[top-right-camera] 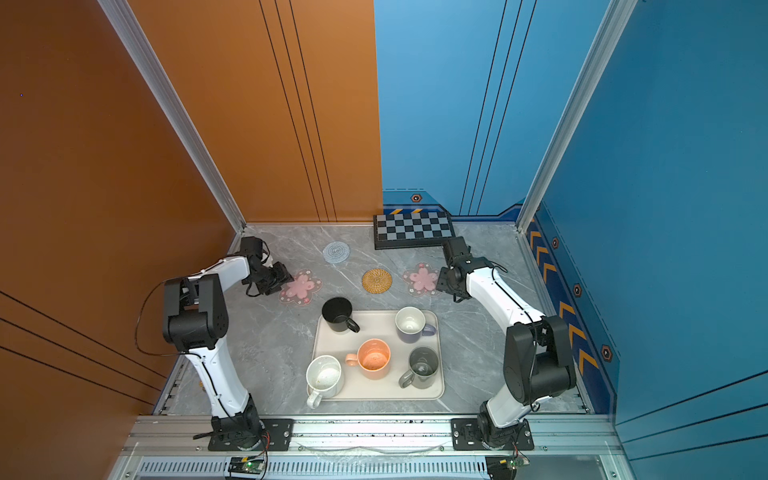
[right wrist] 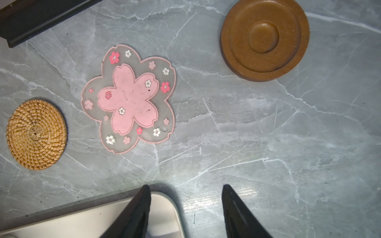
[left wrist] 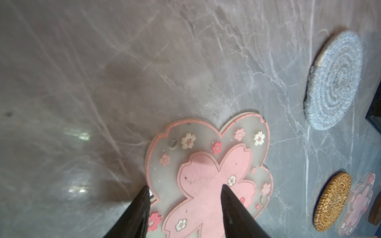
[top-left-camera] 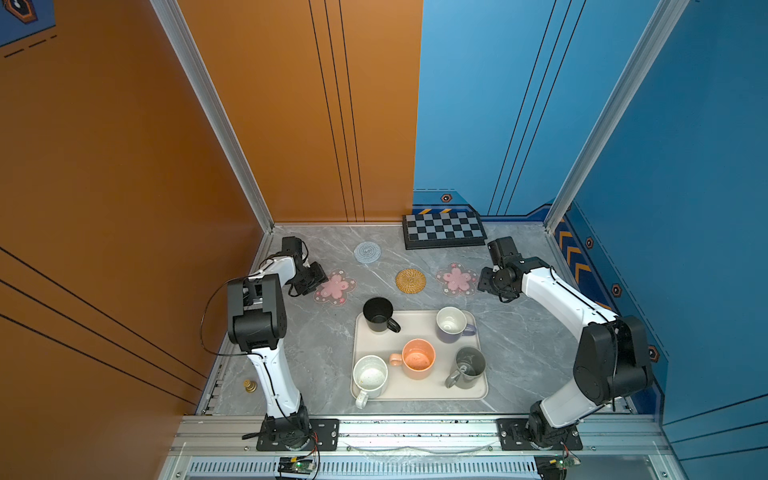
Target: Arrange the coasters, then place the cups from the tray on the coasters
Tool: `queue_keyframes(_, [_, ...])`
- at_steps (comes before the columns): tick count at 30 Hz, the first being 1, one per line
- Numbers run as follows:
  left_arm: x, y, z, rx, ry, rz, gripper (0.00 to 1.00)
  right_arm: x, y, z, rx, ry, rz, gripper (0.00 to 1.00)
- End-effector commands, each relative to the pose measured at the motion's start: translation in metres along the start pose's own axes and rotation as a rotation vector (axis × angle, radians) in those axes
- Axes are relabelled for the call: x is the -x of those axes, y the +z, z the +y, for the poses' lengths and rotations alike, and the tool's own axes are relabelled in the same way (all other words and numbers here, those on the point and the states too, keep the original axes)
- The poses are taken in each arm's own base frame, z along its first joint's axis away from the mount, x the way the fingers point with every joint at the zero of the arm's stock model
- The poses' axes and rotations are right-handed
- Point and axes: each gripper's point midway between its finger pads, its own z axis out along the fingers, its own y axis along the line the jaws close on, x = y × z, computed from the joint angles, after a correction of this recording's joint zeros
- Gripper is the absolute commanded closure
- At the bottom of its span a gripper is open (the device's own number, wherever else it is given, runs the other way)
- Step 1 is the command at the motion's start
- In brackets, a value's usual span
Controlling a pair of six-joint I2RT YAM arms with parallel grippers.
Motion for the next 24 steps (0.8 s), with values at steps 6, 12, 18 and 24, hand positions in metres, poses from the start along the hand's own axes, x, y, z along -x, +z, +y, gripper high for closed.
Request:
queue_keyframes(6, [-0.057,0.04,-0.006,0.055,-0.008,0.172,0.44,-0.006,-0.002,-0.013,-0.037,0.0,0.012,0.42])
queue_keyframes(12, [-0.07,0.042,-0.009,0.083,-0.066,0.181,0.42,-0.007,-0.002,-0.016,-0.044,0.0,0.011,0.42])
queue_keyframes(18, [-0.08,0.038,-0.021,0.045,-0.092,0.197,0.42,-0.008,-0.001,-0.017,-0.046,0.0,0.016,0.42])
queue_keyframes(24, [-0.101,0.042,-0.038,0.037,-0.126,0.237,0.44,-0.01,0.0,-0.018,-0.045,0.0,0.02,0.42])
